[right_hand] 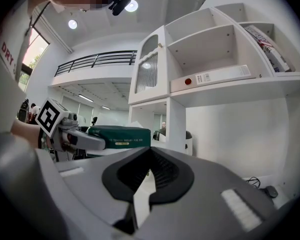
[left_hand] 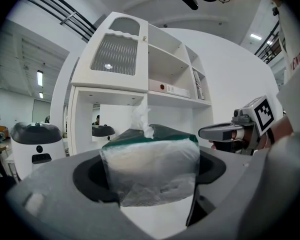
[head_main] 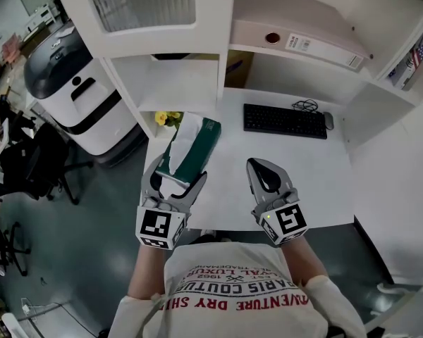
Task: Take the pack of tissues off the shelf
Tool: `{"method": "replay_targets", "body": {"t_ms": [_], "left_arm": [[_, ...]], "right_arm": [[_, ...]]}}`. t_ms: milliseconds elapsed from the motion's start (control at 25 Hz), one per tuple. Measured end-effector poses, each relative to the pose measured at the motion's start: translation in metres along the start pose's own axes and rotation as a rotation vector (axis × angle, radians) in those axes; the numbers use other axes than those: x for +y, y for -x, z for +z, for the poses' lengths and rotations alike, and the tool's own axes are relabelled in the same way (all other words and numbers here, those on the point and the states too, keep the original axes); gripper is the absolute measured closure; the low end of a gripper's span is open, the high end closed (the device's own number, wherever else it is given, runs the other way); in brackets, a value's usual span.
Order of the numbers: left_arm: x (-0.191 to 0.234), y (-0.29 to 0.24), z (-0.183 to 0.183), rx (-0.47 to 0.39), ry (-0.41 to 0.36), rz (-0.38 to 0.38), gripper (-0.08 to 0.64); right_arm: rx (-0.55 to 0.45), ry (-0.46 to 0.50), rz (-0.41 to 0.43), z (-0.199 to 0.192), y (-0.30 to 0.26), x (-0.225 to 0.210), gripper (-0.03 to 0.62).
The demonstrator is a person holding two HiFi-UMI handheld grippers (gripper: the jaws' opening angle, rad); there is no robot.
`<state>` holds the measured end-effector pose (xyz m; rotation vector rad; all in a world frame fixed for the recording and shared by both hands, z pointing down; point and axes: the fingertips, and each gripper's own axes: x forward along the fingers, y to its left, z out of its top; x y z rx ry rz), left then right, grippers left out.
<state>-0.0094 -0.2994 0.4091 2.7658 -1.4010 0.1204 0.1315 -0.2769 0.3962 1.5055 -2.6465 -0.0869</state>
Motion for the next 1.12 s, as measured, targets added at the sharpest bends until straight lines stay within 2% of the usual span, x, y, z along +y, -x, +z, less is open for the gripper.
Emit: {"method": "replay_targets", "body": {"t_ms": [280, 600, 1120], "left_arm": [[0.002, 0.002, 0.005, -0.009, -0.012, 0.007, 0.130], [0.006, -0.001, 0.002, 0.021, -0.021, 0.032, 0.129], [0.012, -0.008, -0.001, 0.009, -0.011, 0.024, 0.132]], "right_arm": [[0.000, 0.009, 0.004, 0.002, -0.003, 0.002, 0.592], [-0.001, 0.005, -0.005, 0.003, -0.007, -0.002, 0.592], [0.013, -0.005, 0.000, -0.004, -0.019, 0.001, 0.592]]}}
